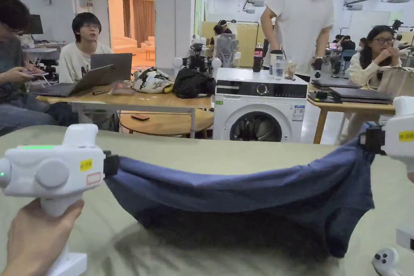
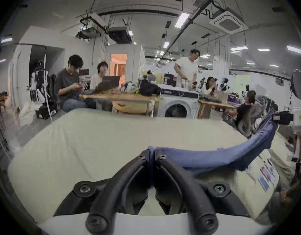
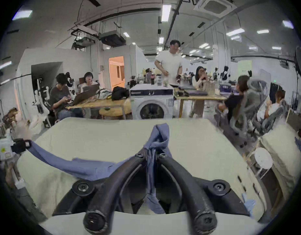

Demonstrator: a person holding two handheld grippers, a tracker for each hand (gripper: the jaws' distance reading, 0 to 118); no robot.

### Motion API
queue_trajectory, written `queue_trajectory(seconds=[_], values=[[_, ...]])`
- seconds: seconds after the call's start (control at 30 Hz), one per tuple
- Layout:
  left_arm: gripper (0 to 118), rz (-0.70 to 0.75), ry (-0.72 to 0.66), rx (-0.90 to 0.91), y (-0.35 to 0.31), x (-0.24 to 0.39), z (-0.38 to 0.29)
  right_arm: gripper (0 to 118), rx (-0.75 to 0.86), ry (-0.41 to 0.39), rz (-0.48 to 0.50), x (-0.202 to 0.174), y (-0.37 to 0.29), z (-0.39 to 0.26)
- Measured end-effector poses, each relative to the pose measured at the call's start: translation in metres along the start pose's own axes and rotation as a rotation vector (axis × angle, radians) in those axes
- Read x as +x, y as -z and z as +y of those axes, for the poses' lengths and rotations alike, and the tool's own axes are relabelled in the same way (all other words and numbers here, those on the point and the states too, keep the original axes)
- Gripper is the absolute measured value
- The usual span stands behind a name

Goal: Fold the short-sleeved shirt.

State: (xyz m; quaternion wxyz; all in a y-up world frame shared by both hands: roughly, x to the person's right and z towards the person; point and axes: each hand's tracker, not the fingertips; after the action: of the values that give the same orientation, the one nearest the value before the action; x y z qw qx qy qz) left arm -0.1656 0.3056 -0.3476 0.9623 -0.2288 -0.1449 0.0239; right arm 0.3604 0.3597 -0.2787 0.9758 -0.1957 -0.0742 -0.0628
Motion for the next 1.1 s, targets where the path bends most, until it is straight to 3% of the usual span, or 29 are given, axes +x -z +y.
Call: queue_trajectory(seconds=[0.13, 0.23, 0.4, 0.53, 0.6, 0.63, 0.67, 0.73, 0.83, 1.0, 1.1], values=[[0, -0.055, -0.091, -0.039, -0.041, -0.012, -0.076, 4, -0.084, -0.034, 0.041, 0.014, -0.044, -0.071], [0, -0.04, -0.073, -0.111, -0.059, -0.013, -0.128, 4, -0.132, 0.038, 0.068, 0.022, -0.065, -0.126], [0, -0.023, -0.131, -0.221, -0.053, -0.036, -0.192, 4, -0.294, 0.058, 0.045, 0.028, -0.068, -0.206], [0, -0.075, -0.133, -0.248, -0.047, -0.039, -0.216, 6, -0.347, 0.064, -0.021, 0.034, -0.057, -0.25], [1, -0.073, -0.14, -0.239, -0.047, -0.039, -0.218, 8, -0.362, 0.092, -0.009, 0.037, -0.058, -0.263], [4, -0.053, -0.138, -0.198, -0.05, -0.039, -0.217, 13, -0.356, 0.1, -0.016, 0.034, -0.063, -0.267], [11, -0.044, -0.134, -0.137, -0.058, -0.037, -0.214, 27, -0.35, 0.098, -0.012, 0.035, -0.066, -0.269], [37, -0.053, -0.111, -0.042, -0.07, -0.034, -0.201, 72, -0.286, 0.093, -0.005, 0.032, -0.075, -0.263], [42, -0.003, -0.045, 0.094, -0.088, -0.019, -0.173, 73, -0.163, 0.103, 0.013, 0.024, -0.085, -0.243], [44, 0.027, 0.049, 0.169, -0.092, 0.013, -0.13, 73, 0.033, -0.022, 0.006, -0.013, -0.086, -0.211], [44, 0.005, 0.086, 0.197, -0.085, 0.029, -0.117, 73, 0.064, -0.05, 0.024, -0.035, -0.074, -0.201]])
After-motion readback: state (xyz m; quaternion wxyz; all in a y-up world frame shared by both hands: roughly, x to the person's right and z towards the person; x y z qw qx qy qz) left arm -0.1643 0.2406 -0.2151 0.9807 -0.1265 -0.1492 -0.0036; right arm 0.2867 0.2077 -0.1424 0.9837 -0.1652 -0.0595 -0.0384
